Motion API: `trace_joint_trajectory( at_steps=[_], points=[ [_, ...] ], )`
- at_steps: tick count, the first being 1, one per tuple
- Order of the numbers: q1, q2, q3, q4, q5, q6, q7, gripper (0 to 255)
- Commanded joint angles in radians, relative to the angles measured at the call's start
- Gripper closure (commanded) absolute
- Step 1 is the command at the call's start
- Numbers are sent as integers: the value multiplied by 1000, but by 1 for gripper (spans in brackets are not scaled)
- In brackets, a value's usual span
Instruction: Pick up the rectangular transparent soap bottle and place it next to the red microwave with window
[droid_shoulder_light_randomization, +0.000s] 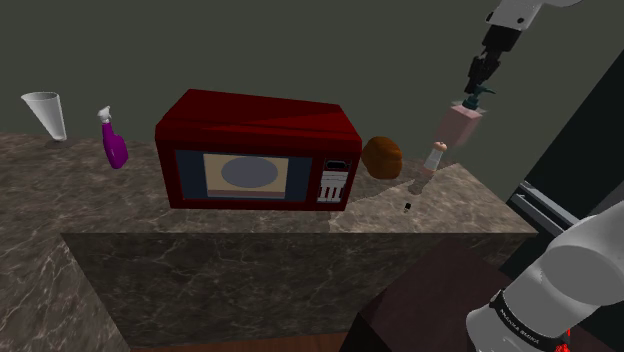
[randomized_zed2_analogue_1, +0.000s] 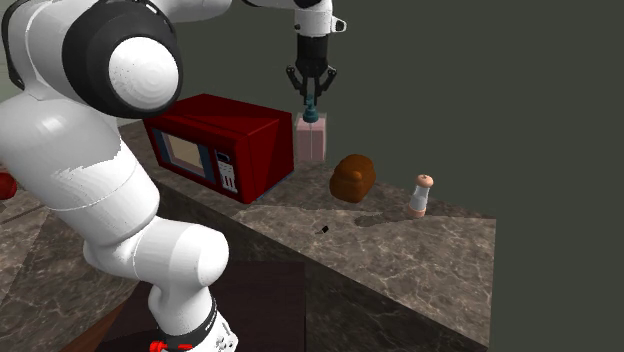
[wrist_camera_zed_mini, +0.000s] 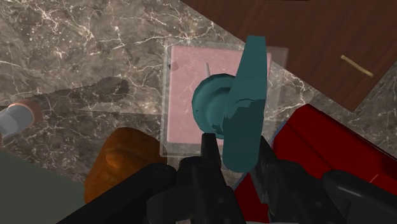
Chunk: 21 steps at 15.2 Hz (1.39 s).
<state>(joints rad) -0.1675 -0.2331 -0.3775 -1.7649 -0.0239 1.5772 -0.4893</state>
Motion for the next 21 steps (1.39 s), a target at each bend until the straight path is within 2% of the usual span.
trace_joint_trajectory(
  at_steps=[1, 9, 15, 21],
  points=[
    [1, 10, -1, 37, 3, -28, -1, 255],
    [3, 51, -7, 180, 18, -132, -8, 255],
    [61, 56, 84, 177, 30, -121, 141, 255],
    [119, 101, 165, 219, 47, -115, 280, 255]
  ],
)
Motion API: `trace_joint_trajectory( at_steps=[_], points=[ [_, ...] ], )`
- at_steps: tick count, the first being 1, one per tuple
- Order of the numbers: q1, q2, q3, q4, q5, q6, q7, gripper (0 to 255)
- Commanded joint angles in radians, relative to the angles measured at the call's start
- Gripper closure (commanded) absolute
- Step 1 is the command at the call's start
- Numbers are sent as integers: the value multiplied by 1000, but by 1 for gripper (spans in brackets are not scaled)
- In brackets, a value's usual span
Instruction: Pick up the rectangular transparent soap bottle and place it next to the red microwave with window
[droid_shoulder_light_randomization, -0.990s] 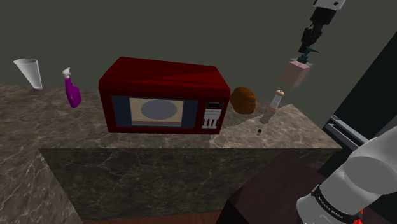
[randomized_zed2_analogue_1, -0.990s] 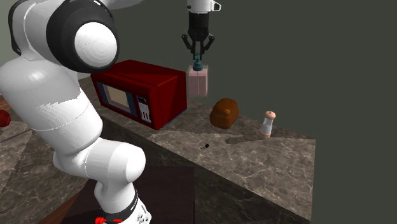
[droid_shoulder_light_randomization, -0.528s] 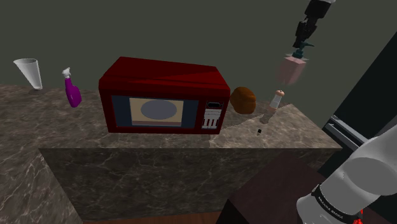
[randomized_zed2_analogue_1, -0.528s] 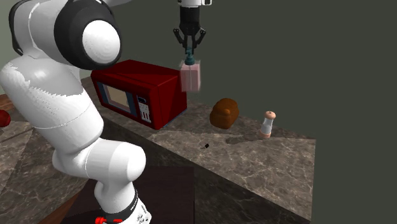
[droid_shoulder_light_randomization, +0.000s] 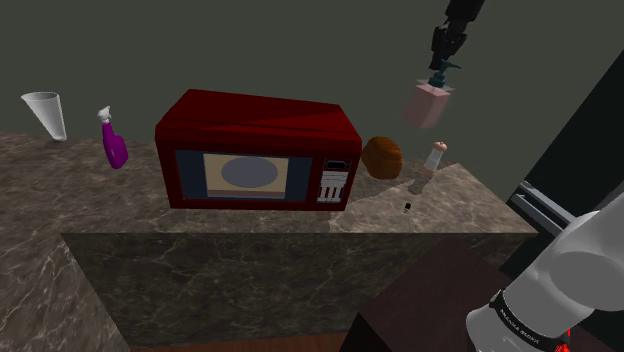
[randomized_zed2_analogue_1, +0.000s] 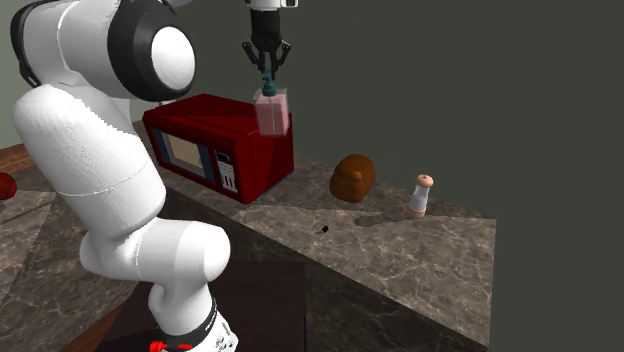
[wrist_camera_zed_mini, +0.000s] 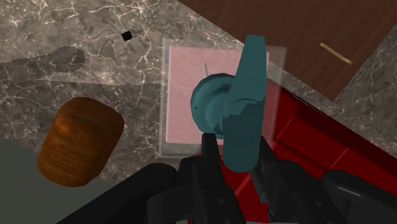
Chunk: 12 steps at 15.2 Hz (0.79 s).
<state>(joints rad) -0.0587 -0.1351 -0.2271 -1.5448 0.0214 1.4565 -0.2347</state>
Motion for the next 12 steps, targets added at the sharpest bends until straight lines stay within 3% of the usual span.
trace_joint_trajectory(
  at_steps=[1, 6, 12],
  points=[
    [20, 15, 27, 10, 5, 6, 48, 255],
    [72, 92, 89, 96, 18, 1, 163, 255],
    [73, 56, 91, -31, 12, 93, 163, 255]
  ],
)
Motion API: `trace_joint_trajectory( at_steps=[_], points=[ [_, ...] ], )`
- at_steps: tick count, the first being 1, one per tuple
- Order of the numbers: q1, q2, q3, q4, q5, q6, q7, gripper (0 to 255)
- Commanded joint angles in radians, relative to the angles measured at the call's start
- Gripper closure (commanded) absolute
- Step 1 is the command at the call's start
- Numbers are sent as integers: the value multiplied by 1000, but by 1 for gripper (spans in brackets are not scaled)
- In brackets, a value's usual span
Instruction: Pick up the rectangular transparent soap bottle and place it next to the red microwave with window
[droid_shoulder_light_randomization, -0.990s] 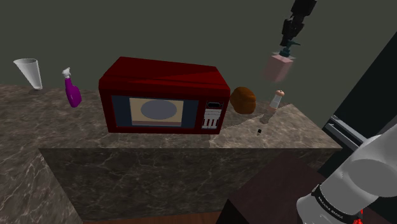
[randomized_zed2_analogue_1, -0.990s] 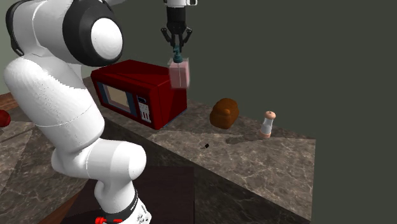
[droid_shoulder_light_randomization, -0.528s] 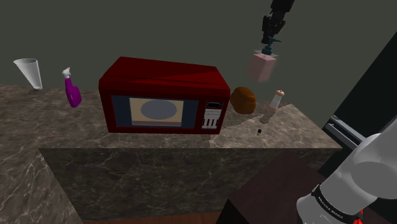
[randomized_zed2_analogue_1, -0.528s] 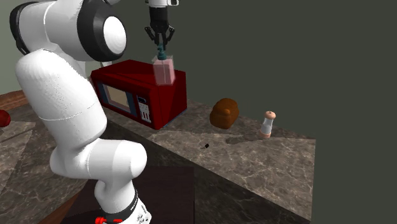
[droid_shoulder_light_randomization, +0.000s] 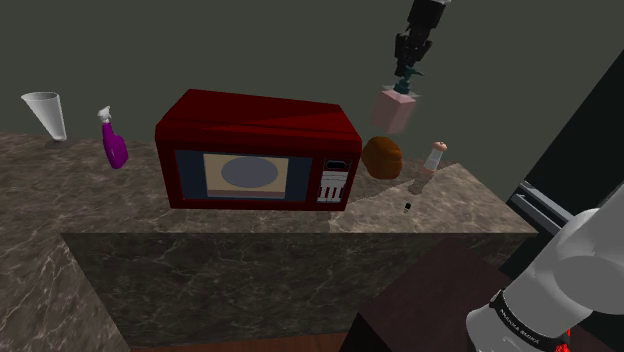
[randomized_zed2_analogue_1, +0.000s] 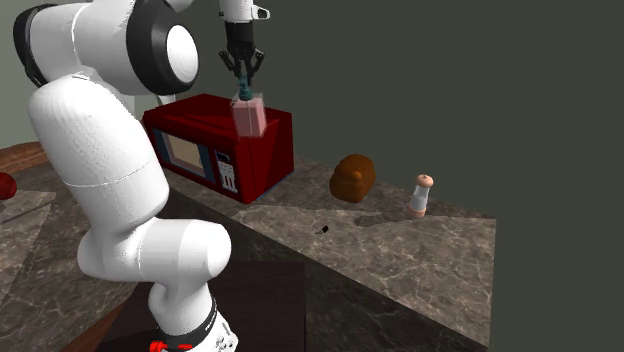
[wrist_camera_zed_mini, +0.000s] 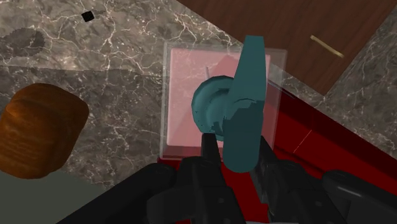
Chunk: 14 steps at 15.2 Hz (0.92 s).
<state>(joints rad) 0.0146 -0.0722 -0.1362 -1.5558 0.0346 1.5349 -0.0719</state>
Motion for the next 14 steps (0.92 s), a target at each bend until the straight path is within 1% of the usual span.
trace_joint_trajectory(
  at_steps=[1, 14],
  points=[
    [0, -12, 1, -40, -2, 29, 0, 255],
    [1, -52, 3, -262, -6, 212, -2, 255]
  ],
)
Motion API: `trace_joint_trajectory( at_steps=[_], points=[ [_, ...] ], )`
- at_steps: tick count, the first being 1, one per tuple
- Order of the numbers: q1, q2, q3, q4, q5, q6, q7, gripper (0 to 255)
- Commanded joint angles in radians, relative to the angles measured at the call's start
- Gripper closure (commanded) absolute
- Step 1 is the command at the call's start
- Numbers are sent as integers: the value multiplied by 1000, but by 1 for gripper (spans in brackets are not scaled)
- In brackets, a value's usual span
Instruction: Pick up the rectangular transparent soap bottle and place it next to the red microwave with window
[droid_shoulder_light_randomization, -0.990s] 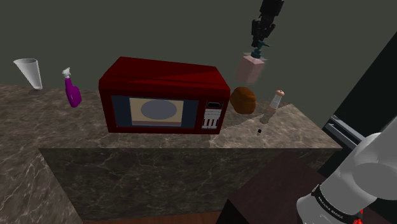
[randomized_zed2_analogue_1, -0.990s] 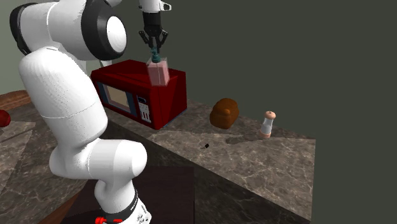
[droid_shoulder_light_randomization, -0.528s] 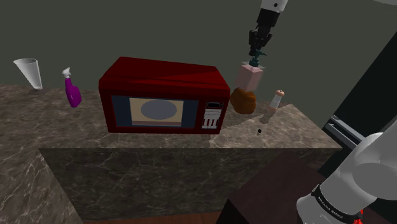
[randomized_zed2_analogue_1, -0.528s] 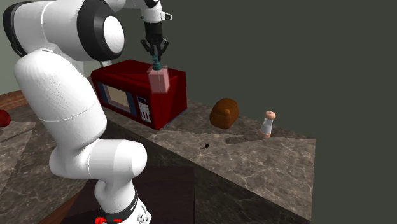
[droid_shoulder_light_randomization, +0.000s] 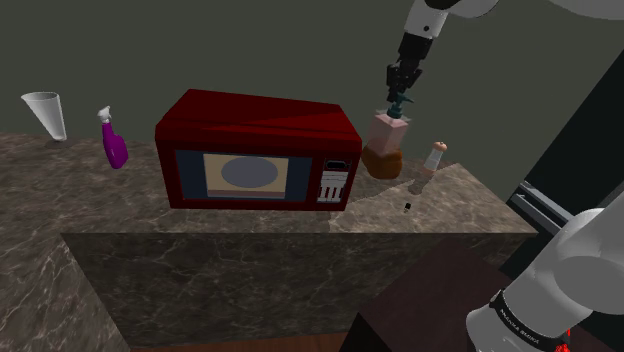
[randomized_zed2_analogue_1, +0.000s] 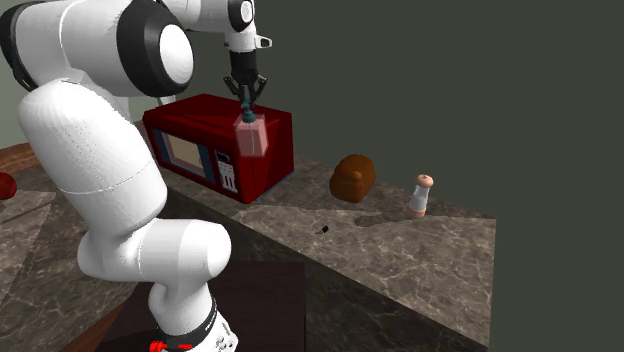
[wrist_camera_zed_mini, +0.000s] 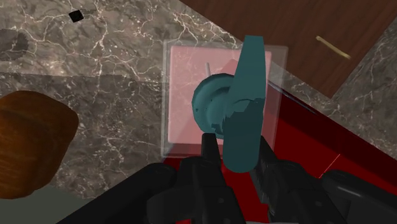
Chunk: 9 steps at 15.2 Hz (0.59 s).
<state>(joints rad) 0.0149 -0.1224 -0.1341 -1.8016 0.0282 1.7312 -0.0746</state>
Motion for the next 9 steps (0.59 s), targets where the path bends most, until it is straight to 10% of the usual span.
trace_joint_trajectory(
  at_steps=[1, 9],
  points=[
    [0, -3, 1, -32, 0, 29, 0, 255],
    [0, -6, 0, -142, 0, 137, -4, 255]
  ],
)
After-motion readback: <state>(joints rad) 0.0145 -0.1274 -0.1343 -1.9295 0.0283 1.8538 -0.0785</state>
